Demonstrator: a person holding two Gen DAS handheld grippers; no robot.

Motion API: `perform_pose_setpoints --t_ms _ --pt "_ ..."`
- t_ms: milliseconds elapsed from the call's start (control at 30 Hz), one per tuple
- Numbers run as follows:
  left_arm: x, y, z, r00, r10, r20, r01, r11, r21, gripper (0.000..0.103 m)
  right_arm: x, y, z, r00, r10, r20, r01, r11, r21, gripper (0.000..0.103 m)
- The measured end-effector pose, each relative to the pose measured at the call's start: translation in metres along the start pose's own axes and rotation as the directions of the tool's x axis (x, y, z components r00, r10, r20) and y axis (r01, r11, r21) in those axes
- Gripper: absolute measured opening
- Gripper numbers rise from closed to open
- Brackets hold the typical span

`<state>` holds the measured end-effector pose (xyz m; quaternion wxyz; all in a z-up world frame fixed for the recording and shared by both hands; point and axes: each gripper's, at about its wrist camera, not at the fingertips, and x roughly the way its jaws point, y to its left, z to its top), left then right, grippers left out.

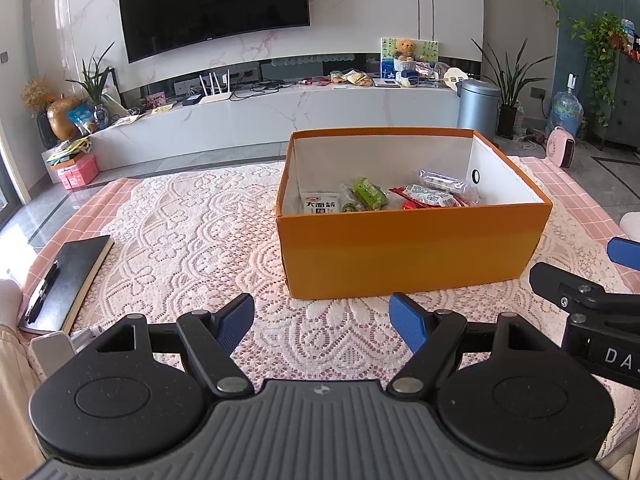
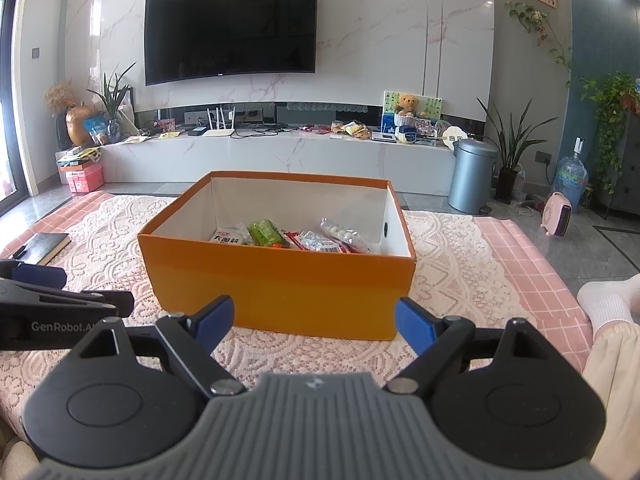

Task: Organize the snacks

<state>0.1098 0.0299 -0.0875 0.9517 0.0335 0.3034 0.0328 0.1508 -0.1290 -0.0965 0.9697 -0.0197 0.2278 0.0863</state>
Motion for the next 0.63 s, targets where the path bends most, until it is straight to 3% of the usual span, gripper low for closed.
perform_pose_setpoints --t_ms 633 --pt "-0.0053 0.0019 0.0021 1.0 -0.008 0.004 0.008 1.0 -0.002 0.09 0.0013 0.0006 -0.0002 1.0 -0.007 -0.019 0.007 1.0 -0.002 0.086"
